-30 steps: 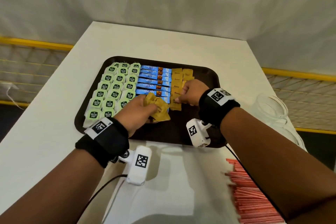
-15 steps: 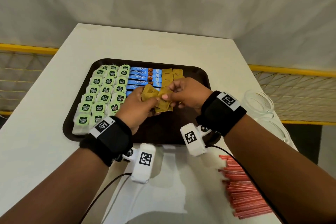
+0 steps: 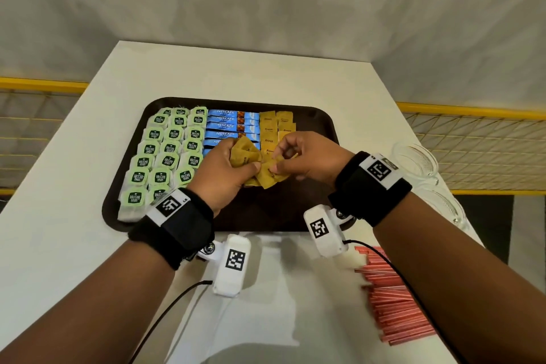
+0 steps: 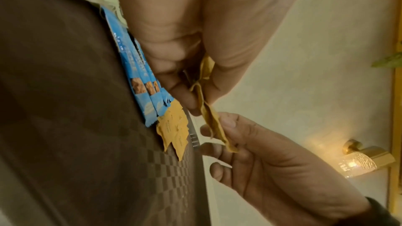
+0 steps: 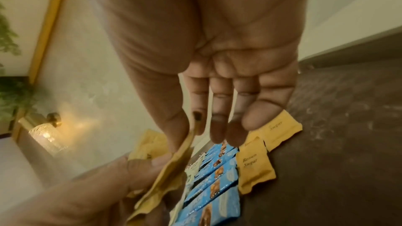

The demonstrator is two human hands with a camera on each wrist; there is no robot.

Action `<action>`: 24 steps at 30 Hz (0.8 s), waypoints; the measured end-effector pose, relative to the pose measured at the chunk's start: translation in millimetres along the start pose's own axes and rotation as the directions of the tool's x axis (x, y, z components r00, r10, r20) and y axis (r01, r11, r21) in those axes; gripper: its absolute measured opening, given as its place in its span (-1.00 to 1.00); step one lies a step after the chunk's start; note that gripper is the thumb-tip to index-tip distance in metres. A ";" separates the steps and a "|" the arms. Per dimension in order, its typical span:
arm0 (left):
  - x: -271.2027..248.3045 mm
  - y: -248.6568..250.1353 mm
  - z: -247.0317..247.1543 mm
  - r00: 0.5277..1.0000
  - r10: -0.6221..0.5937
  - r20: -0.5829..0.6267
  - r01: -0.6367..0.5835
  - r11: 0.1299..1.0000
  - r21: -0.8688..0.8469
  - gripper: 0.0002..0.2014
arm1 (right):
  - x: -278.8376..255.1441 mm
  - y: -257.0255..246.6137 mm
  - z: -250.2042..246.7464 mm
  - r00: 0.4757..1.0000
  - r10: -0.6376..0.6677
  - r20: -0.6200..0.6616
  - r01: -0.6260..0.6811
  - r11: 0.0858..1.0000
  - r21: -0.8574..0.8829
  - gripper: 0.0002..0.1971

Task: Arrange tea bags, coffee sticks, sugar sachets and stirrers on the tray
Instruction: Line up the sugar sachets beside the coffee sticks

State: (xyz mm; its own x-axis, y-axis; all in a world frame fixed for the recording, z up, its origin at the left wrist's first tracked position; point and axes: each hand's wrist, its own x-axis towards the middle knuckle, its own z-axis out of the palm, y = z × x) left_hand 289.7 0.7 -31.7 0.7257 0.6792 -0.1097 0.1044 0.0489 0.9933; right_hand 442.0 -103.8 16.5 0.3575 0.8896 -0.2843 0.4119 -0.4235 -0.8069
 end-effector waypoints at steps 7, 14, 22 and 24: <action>0.1 1.5 -0.1 0.999 0.041 0.008 -0.042 0.992 0.116 -0.70 | 1.4 -5.0 0.6 0.998 -0.056 0.042 0.069 0.910 -0.409 -0.95; 1.1 -8.3 -12.6 0.999 0.011 -0.040 -0.009 0.998 0.060 -0.57 | 8.3 21.2 -16.3 0.949 0.237 -0.206 -0.254 0.965 -0.059 -0.86; 0.8 -13.3 -13.8 0.999 -0.018 -0.042 0.019 1.000 0.021 -0.58 | 18.4 27.1 -7.8 0.875 0.466 -0.128 -0.428 0.871 0.241 -0.86; 1.3 -13.5 -15.3 0.999 -0.022 -0.046 0.023 1.000 0.006 -0.58 | 18.1 27.2 -5.8 0.868 0.474 -0.149 -0.458 0.879 0.132 -0.80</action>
State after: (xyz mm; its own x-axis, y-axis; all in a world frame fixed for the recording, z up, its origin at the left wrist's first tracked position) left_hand 278.8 12.2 -44.7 0.6909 0.7111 -0.1301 0.1247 0.0601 0.9904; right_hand 464.5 -100.2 -7.6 0.6301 0.5459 -0.5522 0.0881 -0.7568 -0.6476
